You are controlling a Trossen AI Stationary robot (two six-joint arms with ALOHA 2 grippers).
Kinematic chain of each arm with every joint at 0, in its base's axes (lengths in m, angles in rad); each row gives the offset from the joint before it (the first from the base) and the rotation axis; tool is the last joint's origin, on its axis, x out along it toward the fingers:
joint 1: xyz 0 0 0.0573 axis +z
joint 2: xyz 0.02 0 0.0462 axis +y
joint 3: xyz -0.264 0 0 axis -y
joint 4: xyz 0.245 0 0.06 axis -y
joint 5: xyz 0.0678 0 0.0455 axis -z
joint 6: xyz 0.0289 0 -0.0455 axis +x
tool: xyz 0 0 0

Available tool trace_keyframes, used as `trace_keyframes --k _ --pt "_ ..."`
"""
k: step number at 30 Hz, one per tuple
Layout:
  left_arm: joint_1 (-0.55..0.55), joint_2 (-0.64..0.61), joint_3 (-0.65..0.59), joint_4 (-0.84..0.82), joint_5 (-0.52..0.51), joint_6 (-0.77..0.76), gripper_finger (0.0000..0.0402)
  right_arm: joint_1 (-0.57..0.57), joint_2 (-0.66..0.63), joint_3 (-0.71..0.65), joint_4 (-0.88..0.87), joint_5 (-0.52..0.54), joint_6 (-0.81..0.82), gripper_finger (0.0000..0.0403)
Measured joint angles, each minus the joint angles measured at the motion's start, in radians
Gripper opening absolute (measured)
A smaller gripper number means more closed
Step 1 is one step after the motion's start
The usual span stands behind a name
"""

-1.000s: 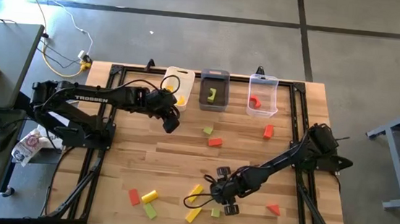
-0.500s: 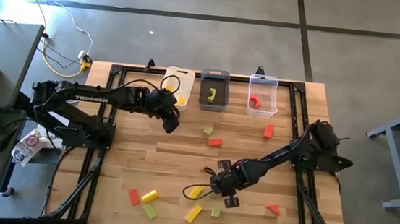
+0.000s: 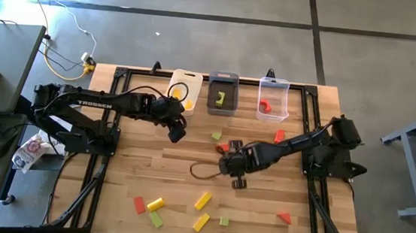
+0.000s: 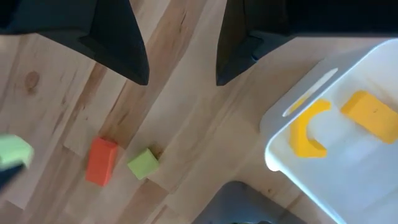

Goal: Sort & place blocks by color
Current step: Put the green block into the black bin

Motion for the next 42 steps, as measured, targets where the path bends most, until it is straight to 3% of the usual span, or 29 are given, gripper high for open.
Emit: trace_keyframes --k 12,20,28,37,42 --pt "-0.045 0.000 0.000 0.000 0.000 0.007 0.0172 -0.216 -0.088 0.000 0.021 0.217 -0.173 0.0101" --pt "-0.077 0.000 0.000 0.000 0.012 0.007 0.0172 -0.346 -0.089 0.000 0.134 0.297 -0.266 0.0101" --pt "-0.105 0.000 0.000 0.000 0.051 0.007 0.0172 -0.441 -0.089 0.000 0.287 0.300 -0.274 0.0101" --pt "-0.155 0.000 0.000 0.000 0.082 -0.027 0.0172 -0.519 -0.077 0.002 0.372 0.274 -0.141 0.0101" --pt "-0.195 0.000 0.000 -0.006 0.128 -0.046 0.0172 -0.559 -0.059 0.002 0.368 0.162 -0.089 0.0101"
